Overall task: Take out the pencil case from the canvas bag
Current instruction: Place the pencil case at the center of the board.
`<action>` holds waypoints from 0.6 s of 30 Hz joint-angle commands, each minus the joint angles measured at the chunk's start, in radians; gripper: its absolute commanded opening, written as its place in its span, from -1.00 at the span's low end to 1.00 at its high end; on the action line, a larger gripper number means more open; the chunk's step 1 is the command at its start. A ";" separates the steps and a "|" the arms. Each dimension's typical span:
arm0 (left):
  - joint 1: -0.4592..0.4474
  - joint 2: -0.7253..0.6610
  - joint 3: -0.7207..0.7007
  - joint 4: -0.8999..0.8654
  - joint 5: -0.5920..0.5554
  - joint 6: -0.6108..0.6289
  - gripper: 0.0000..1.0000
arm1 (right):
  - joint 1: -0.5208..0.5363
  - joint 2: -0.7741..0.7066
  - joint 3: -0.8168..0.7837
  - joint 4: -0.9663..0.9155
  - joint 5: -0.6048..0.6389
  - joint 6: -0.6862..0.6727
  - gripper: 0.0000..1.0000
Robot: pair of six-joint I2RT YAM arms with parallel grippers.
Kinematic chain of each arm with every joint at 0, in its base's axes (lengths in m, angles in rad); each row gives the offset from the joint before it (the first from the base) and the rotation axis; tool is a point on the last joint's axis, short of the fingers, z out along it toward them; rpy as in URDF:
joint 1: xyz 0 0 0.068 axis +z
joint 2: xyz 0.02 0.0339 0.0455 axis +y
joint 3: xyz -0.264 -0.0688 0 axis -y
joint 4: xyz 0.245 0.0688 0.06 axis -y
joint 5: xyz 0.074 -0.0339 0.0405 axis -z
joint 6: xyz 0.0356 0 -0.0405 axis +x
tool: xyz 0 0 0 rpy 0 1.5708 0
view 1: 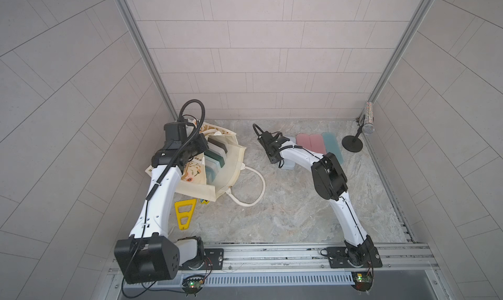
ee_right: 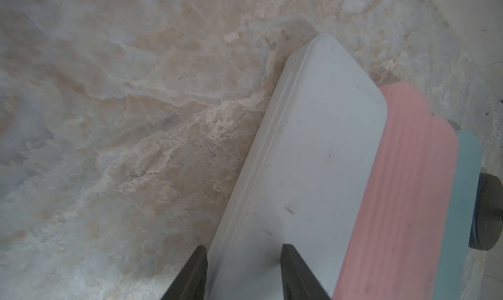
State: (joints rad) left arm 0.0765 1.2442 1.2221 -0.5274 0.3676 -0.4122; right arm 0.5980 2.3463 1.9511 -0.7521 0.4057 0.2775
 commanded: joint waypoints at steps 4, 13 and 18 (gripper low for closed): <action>0.000 -0.007 0.004 0.087 0.052 -0.014 -1.00 | -0.022 -0.062 -0.038 0.000 0.022 0.024 -0.06; 0.000 0.002 0.004 0.092 0.068 -0.017 -1.00 | -0.049 -0.073 -0.062 0.017 0.015 0.031 -0.08; 0.000 0.015 0.007 0.094 0.083 -0.017 -1.00 | -0.060 -0.070 -0.060 0.030 -0.002 0.032 -0.08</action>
State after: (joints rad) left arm 0.0765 1.2564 1.2221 -0.5194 0.4004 -0.4152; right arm 0.5442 2.3154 1.8954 -0.7158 0.4023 0.2939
